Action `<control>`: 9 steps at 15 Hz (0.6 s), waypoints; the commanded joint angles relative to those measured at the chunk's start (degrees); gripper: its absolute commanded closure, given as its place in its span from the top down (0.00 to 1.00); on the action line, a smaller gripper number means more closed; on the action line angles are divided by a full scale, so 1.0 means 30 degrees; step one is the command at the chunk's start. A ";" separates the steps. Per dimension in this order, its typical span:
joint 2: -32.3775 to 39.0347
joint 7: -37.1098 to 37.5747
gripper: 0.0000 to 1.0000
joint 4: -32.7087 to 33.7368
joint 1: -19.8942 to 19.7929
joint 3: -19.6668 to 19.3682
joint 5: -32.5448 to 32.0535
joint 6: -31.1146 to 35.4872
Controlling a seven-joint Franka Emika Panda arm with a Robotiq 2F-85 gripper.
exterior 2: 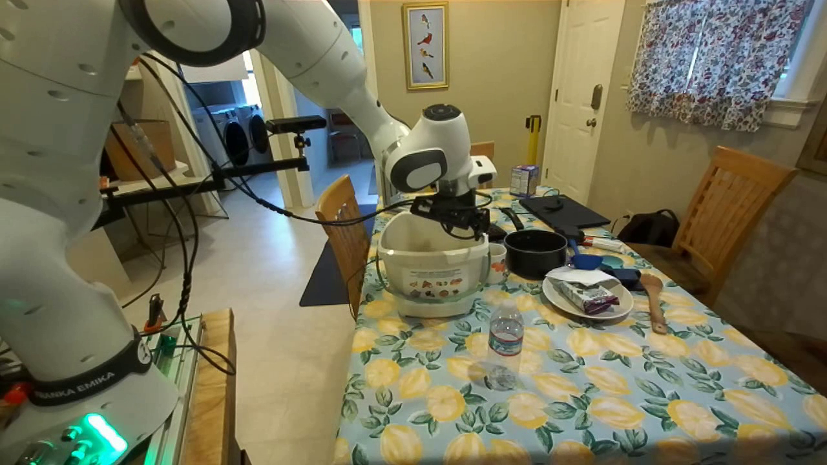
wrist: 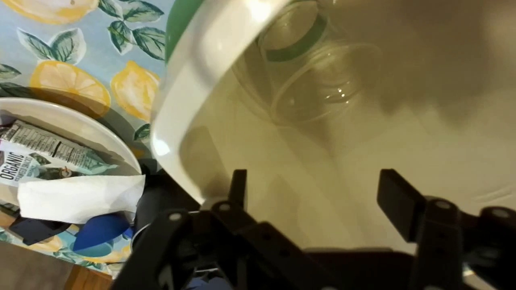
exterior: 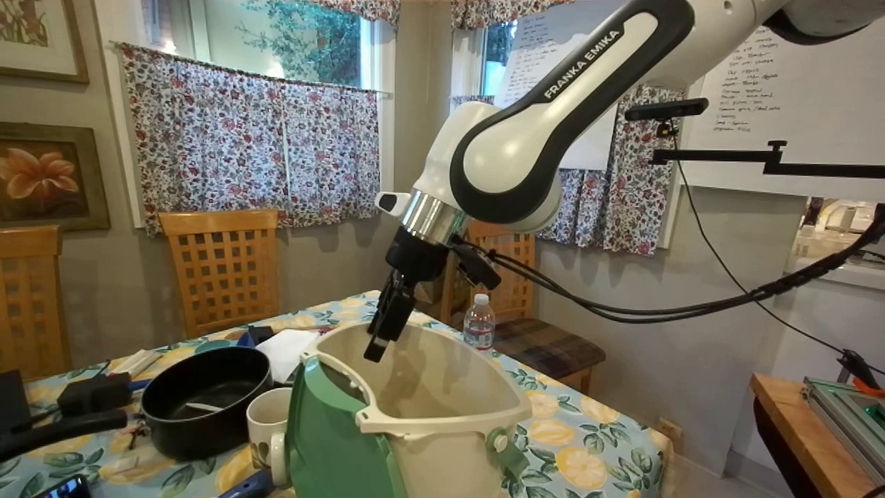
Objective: Move the trash can to the left then the bottle to the right
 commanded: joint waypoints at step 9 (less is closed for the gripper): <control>-0.6414 0.6396 1.00 -0.4614 0.1316 -0.1571 -0.0743 -0.0179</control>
